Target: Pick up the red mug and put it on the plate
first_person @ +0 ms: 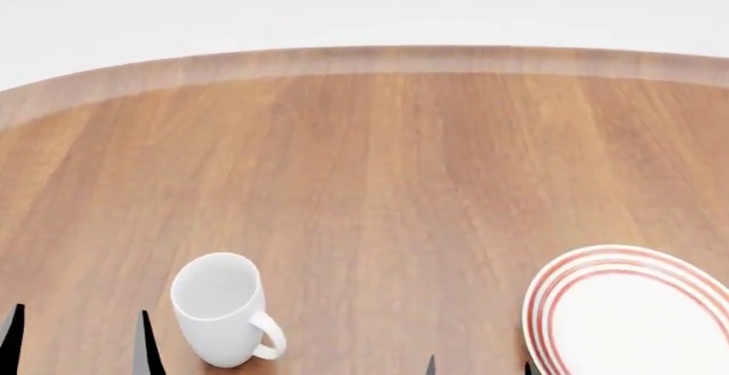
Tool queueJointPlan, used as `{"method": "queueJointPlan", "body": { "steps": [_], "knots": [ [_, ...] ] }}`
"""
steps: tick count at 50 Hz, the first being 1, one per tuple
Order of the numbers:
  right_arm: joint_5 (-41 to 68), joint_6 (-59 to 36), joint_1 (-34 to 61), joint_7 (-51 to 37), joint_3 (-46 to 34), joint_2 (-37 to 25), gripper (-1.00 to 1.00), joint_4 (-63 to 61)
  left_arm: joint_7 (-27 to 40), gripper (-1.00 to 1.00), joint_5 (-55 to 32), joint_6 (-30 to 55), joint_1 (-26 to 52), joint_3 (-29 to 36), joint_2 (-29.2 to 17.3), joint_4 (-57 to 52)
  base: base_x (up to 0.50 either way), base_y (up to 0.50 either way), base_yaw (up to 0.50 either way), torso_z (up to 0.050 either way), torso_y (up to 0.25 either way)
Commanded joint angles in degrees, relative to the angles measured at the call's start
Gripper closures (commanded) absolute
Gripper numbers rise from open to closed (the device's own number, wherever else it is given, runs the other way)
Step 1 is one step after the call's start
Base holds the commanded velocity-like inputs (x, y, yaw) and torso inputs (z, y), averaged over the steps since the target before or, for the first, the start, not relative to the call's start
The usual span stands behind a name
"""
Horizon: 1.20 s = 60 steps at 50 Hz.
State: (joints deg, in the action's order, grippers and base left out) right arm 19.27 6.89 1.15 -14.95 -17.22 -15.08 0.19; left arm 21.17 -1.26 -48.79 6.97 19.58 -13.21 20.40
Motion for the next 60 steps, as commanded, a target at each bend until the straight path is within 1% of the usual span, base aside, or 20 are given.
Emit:
{"method": "queueJointPlan", "body": {
  "steps": [1,4,8,10,11,14,18,20,22,27,32,39,43,47,52,60],
  "knots": [
    [-1.2,0.3,-0.2,0.6,-1.4,-0.7,-1.00,-0.3,0.3,-1.00,0.0,-0.5,0.1,0.1,0.0,0.2,0.00,0.00,0.00,0.000,0.000],
    [-1.8,-0.3,0.0,-0.2,-1.5,-0.7,-1.00,-0.3,0.3,-1.00,-0.2,-0.4,0.1,0.3,-0.1,0.2,0.00,0.00,0.00,0.000,0.000],
    [0.4,1.2,-0.9,0.6,-0.7,-0.6,-1.00,-1.0,0.0,-1.00,-0.7,-0.4,0.1,0.6,-0.2,0.2,0.00,0.00,0.00,0.000,0.000],
    [-0.4,1.9,-2.0,0.4,-0.7,-1.3,-1.00,-2.4,0.1,-1.00,-0.5,-0.9,0.2,0.6,-0.2,0.4,0.00,0.00,0.00,0.000,0.000],
    [-0.2,1.0,-3.5,-0.2,-0.5,-2.6,-1.00,-6.8,0.1,-1.00,-0.5,-1.0,0.3,0.6,-0.2,0.5,0.00,0.00,0.00,0.000,0.000],
    [0.3,-2.3,-5.5,-1.9,0.0,-5.0,-1.00,-13.1,0.0,-1.00,-0.4,-1.3,0.3,0.7,-0.3,0.7,0.00,0.00,0.00,0.000,0.000],
    [-2.6,-5.5,-7.5,-4.2,-0.3,-7.4,-1.00,-17.7,0.1,-1.00,-0.4,-1.5,0.4,0.8,-0.3,0.7,0.00,0.00,0.00,0.000,0.000],
    [-1.1,-7.1,-9.2,-4.7,0.7,-8.9,-1.00,-21.5,0.0,-1.00,-0.4,-1.7,0.4,0.9,-0.4,0.8,0.00,0.00,0.00,0.000,0.000],
    [-2.1,-8.7,-11.0,-5.7,0.8,-10.7,-1.00,-25.3,-0.1,-1.00,-0.6,-1.6,0.5,1.0,-0.4,0.8,0.00,0.00,0.00,0.000,0.000],
    [-3.3,-11.6,-14.6,-7.3,1.0,-13.5,-1.00,-31.1,-0.1,-1.00,-0.6,-1.5,0.5,1.2,-0.5,0.7,0.00,0.00,0.00,0.000,0.000],
    [-5.5,-12.2,-18.0,-8.2,0.7,-15.4,-1.00,-34.2,-0.1,-1.00,-0.7,-1.7,0.5,1.3,-0.6,0.9,0.00,0.00,0.00,0.000,0.000],
    [-9.3,-9.5,-24.0,-9.0,0.4,-18.0,-1.00,-36.0,0.0,-1.00,-0.7,-2.1,0.6,1.4,-0.6,1.0,0.00,0.00,0.00,0.000,0.000],
    [-14.2,-8.7,-27.0,-10.5,0.1,-19.4,-1.00,-36.9,-0.2,-1.00,-1.0,-1.9,0.6,1.6,-0.7,1.0,0.00,0.00,0.00,0.000,0.000],
    [-15.5,-4.1,-30.8,-11.3,0.5,-20.3,-1.00,-35.4,-0.1,-1.00,-0.9,-1.8,0.6,1.7,-0.8,0.9,0.00,0.00,0.00,0.000,0.000],
    [-14.1,2.7,-35.1,-11.4,1.4,-21.4,-1.00,-34.5,-0.1,-1.00,-1.1,-1.7,0.6,1.8,-0.9,0.9,0.00,0.00,0.00,0.000,0.000],
    [-16.0,9.4,-39.2,-11.4,0.1,-22.0,-1.00,-32.6,0.1,-1.00,-1.0,-1.7,0.7,1.9,-0.9,0.9,0.00,0.00,0.00,0.000,0.000]
  ]
}}
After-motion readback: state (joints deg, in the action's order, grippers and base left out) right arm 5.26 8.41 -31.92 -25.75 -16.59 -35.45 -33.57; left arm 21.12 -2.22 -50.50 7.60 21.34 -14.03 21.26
